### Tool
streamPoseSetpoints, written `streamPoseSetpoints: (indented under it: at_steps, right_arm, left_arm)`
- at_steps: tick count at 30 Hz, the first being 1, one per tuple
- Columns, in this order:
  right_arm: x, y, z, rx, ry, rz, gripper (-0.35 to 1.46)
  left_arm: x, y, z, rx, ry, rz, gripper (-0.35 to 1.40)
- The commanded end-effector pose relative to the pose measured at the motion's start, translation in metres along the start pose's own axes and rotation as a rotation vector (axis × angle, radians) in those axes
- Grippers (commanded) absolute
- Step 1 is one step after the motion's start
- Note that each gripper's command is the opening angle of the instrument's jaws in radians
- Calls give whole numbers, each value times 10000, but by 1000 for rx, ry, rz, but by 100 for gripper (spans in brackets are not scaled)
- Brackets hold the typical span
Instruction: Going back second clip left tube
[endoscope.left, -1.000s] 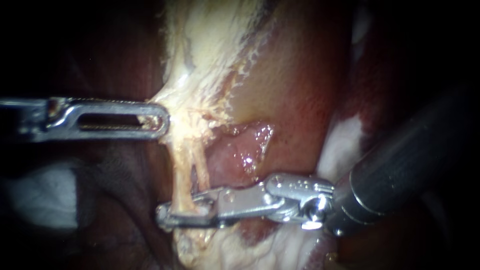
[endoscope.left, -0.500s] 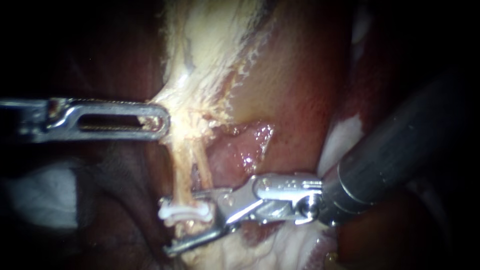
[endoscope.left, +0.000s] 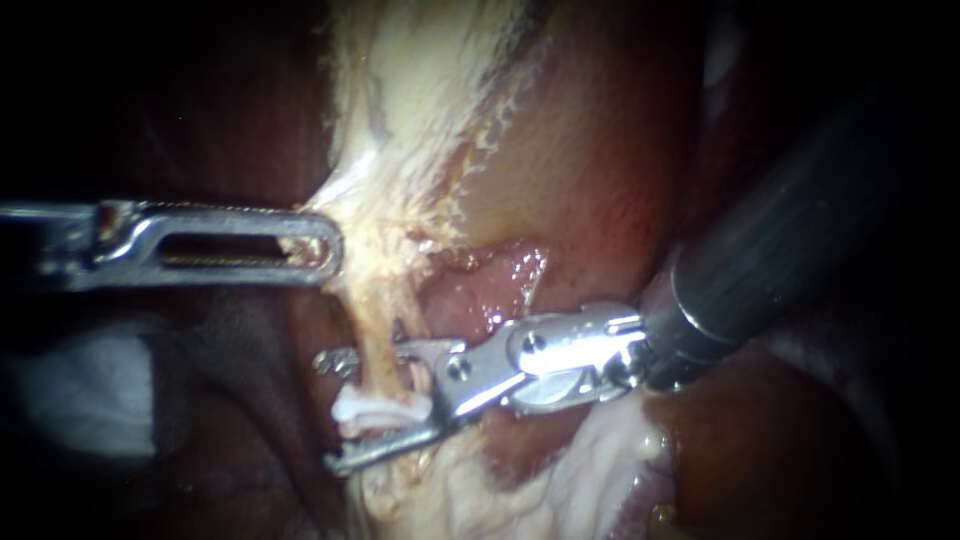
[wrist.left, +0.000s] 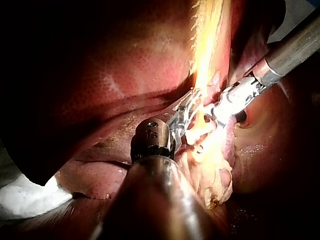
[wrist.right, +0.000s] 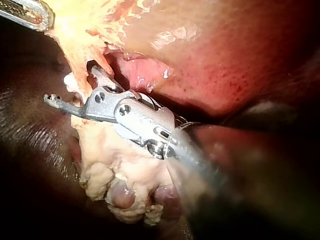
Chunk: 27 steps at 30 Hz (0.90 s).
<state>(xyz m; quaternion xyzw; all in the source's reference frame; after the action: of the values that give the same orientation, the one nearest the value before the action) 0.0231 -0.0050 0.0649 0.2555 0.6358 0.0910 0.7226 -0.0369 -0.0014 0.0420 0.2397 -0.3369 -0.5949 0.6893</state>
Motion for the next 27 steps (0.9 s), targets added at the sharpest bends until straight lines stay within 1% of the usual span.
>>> streamPoseSetpoints:
  at_steps: [1,6,10,15,18,21,24,27]
  right_arm:
    - [0,-1,-2,2,0,0,60]
    - [-3,-11,-23,14,0,-3,60]
    - [-6,-23,-51,30,1,-16,60]
    - [-6,-30,-84,34,1,-74,60]
    - [0,-33,-107,19,-2,-98,60]
    - [10,-31,-133,-4,-7,-129,60]
    - [23,-29,-159,-16,-10,-143,60]
    - [36,-29,-181,-26,-10,-152,60]
  left_arm:
    - [0,0,0,0,0,0,-35]
    - [0,1,-1,0,1,1,-35]
    - [0,2,-2,1,1,1,-35]
    - [0,3,-1,1,1,1,-35]
    - [0,4,-1,1,1,2,-35]
    - [0,5,0,1,1,2,-35]
    - [0,5,0,1,1,2,-35]
    - [0,5,0,1,1,2,-35]
